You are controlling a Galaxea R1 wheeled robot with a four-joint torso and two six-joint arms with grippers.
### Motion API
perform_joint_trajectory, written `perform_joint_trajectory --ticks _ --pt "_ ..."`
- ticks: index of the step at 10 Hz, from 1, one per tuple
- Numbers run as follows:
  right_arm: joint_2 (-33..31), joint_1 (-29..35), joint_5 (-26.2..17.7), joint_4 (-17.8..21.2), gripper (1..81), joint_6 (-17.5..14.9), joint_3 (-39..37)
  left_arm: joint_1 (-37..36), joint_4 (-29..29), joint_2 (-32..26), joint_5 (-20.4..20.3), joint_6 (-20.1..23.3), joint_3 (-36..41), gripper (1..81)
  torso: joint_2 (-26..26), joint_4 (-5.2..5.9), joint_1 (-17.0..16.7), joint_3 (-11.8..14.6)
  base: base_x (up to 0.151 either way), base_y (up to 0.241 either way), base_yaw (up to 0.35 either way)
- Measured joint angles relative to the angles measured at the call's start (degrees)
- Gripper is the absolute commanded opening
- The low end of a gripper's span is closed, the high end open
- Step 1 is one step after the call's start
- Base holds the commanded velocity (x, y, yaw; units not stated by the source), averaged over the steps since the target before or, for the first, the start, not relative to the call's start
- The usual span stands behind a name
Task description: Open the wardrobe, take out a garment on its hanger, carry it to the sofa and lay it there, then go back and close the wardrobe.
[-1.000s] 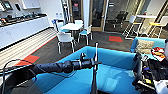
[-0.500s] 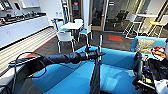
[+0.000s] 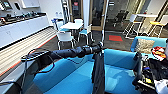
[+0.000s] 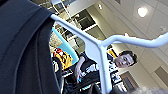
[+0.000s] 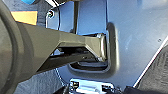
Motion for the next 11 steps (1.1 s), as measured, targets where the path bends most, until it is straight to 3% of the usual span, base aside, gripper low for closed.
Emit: perform_joint_trajectory --ticks 4,5,6,8,9,11 --pt "0.05 0.13 -0.02 0.00 81.1 0.00 0.00 0.05 0.00 5.90 2.13 -1.33 -13.40 1.0 0.02 0.05 0.00 0.00 0.000 0.000 0.000" --pt "0.05 0.13 0.00 0.02 81.1 0.02 0.00 0.16 0.00 7.34 2.66 -1.66 -16.60 1.0 0.02 0.54 0.00 0.00 0.000 0.000 0.000" --pt "0.16 0.11 -0.05 0.00 81.1 0.00 0.00 0.22 0.00 8.67 3.29 -2.21 -19.74 1.0 0.02 1.88 0.00 0.00 0.000 0.000 0.000" --pt "0.16 0.17 0.02 0.02 81.1 0.02 -0.06 1.18 0.05 10.57 4.12 -2.34 -24.52 1.0 0.02 5.57 0.00 -0.02 0.000 0.000 0.000" --pt "0.13 0.17 0.02 0.02 81.1 0.02 -0.13 2.65 0.33 10.81 4.69 -2.32 -26.86 1.0 0.02 6.80 0.00 -0.02 0.000 0.000 0.000" --pt "0.18 0.28 0.12 0.04 81.1 0.02 -0.24 6.12 1.95 11.45 6.41 -2.29 -30.55 1.0 0.02 7.19 0.00 -0.02 0.000 0.000 0.000"
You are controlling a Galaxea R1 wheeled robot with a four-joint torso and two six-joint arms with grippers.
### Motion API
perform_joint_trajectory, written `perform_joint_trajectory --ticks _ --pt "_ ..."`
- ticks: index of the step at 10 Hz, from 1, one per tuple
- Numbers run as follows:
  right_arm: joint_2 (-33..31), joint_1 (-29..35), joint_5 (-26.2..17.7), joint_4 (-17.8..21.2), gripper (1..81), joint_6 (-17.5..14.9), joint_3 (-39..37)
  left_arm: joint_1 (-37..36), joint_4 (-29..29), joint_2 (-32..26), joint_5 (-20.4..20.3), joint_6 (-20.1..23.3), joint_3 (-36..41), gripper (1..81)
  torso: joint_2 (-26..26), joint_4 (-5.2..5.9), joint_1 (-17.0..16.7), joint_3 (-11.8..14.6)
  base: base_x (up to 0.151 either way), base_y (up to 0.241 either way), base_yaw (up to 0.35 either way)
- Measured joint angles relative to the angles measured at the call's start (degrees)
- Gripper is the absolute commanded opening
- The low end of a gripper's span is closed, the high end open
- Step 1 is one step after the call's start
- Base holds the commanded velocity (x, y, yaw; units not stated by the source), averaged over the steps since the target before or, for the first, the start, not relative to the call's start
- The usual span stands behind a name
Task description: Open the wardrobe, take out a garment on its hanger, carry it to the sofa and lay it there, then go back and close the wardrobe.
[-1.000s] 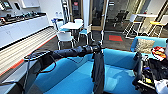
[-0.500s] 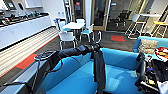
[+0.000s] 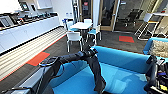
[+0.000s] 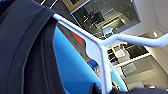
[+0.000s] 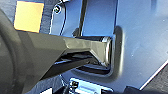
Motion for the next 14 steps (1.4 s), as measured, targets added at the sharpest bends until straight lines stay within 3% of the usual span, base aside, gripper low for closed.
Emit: perform_joint_trajectory --ticks 5,11,14 --pt "1.63 -0.02 0.07 0.11 81.1 0.22 -2.57 7.96 7.40 0.68 0.29 -0.02 -7.38 1.0 0.00 0.00 0.00 0.00 0.000 0.000 0.000" --pt "1.68 -0.63 1.62 0.18 81.1 0.22 -2.82 8.01 9.90 5.38 -0.28 -0.06 -15.54 1.0 0.00 0.00 0.00 0.00 0.000 0.000 0.000" --pt "1.74 -0.72 1.65 0.18 81.1 0.22 -3.01 8.05 11.01 1.88 0.40 -0.09 -17.08 1.0 0.00 0.54 0.00 0.00 0.000 0.000 0.000"
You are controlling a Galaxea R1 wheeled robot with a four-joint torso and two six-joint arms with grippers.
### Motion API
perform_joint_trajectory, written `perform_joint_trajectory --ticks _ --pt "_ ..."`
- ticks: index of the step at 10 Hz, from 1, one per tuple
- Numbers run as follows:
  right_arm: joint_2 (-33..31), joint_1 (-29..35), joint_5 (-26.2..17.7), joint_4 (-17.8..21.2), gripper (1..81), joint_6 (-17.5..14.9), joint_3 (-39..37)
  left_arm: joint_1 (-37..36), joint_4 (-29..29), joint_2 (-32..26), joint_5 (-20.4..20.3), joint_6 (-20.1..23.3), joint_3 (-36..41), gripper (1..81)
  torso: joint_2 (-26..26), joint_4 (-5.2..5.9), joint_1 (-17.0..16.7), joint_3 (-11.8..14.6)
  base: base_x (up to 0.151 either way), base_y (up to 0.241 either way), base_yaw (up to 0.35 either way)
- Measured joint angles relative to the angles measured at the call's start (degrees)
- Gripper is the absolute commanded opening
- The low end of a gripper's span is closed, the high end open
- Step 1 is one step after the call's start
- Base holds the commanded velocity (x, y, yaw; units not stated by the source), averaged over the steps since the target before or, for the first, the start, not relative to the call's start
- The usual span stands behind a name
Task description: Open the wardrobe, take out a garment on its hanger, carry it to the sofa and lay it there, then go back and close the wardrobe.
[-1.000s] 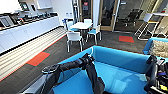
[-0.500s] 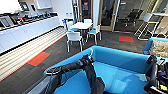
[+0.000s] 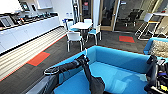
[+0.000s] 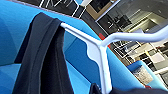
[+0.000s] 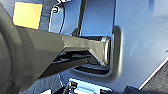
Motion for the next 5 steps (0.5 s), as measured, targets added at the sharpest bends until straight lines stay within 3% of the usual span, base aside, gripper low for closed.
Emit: perform_joint_trajectory --ticks 1,4,5 --pt "0.00 -0.11 0.00 0.00 81.1 -0.02 -0.11 0.35 0.50 -0.85 0.30 0.02 -0.01 1.0 0.00 1.29 0.00 0.00 0.000 0.000 0.000" --pt "-0.15 -0.20 0.99 0.00 81.1 -0.05 -0.49 2.60 3.02 -2.12 0.74 0.06 -0.09 1.0 0.00 6.51 0.00 0.00 0.000 0.000 0.000" --pt "-0.15 -0.20 1.07 0.00 81.1 -0.02 -0.63 3.28 3.50 -3.19 0.74 0.06 -0.17 1.0 0.00 7.20 0.00 0.00 0.000 0.000 0.000"
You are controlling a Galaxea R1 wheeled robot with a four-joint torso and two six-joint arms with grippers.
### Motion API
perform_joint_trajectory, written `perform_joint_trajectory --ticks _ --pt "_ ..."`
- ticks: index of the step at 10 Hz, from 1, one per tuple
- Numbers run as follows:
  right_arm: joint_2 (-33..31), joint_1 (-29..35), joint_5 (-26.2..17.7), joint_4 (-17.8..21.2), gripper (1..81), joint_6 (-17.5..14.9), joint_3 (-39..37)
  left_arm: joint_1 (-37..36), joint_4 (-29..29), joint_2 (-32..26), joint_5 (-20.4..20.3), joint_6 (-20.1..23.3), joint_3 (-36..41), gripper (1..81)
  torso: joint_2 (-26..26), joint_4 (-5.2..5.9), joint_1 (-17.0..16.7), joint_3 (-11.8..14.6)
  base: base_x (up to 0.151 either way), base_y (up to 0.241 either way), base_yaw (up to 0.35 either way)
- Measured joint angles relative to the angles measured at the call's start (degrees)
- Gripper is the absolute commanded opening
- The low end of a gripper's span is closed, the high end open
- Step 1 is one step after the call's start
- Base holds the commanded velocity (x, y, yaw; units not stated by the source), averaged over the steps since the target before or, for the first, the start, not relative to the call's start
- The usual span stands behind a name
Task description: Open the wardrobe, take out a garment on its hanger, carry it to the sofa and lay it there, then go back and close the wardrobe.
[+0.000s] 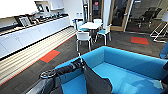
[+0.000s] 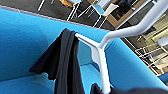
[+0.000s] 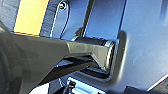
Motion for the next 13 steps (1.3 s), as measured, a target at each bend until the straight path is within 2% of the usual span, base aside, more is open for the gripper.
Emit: perform_joint_trajectory --ticks 7,13 --pt "0.15 -0.05 1.49 -0.02 81.1 0.02 -0.06 6.01 1.60 -5.06 -0.43 0.00 -0.66 1.0 0.00 -0.02 0.00 0.00 0.000 0.000 0.000" --pt "0.20 -0.83 3.73 -0.09 81.1 0.00 -0.20 7.77 1.60 -4.36 -1.17 -0.20 -11.23 1.0 0.00 -0.02 0.00 0.00 0.000 0.000 0.000"
